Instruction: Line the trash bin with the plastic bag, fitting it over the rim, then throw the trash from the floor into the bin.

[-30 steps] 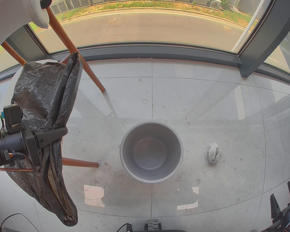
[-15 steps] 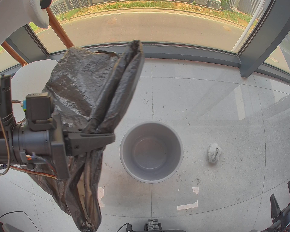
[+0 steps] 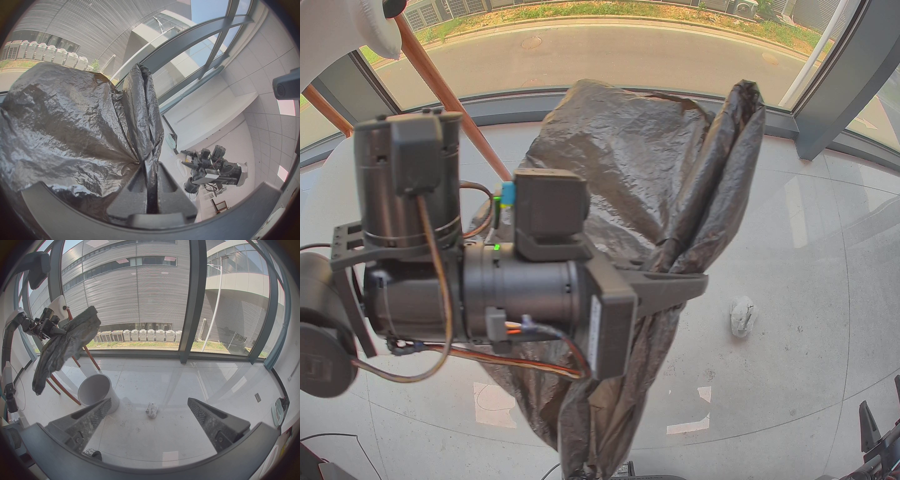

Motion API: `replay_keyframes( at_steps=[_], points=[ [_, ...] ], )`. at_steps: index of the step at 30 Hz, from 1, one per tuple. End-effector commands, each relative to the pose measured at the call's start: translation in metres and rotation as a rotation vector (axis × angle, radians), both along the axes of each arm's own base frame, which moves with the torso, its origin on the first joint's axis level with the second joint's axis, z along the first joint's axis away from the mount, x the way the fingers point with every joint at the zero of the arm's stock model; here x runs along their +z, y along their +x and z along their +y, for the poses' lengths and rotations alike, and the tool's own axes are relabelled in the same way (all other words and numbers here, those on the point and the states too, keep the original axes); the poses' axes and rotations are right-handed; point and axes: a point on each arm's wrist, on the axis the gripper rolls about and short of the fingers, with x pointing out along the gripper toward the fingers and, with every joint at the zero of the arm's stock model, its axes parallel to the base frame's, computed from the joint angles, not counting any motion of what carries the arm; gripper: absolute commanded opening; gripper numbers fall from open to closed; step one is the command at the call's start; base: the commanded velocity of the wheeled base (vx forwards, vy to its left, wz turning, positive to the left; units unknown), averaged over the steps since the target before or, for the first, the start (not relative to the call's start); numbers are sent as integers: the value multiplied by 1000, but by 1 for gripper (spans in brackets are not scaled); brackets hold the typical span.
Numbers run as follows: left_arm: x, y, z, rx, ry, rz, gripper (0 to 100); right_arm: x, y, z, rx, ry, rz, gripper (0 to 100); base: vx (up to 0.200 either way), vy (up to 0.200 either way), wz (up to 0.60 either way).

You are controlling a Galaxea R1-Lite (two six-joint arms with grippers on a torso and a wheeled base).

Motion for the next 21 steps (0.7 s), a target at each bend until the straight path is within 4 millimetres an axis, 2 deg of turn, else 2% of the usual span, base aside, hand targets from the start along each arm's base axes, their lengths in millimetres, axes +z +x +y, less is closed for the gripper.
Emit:
replay_keyframes(
  at_steps=[1,10,15,18,19,21],
  points=[
    [-23,11,-18,-10,49,47,0,-5,0,0,1,0,0,100,0,0,0],
    [-53,9,-9,-5,134,69,0,-5,0,0,0,0,0,100,0,0,0],
    [-50,13,-10,-4,123,57,0,-5,0,0,1,0,0,100,0,0,0],
    [-53,23,-12,10,109,37,0,-5,0,0,1,0,0,100,0,0,0],
    [-52,36,-14,27,76,-10,0,-5,0,0,1,-2,0,100,0,0,0],
    [-52,49,-19,40,46,-50,0,-5,0,0,1,-2,0,100,0,0,0]
  ],
)
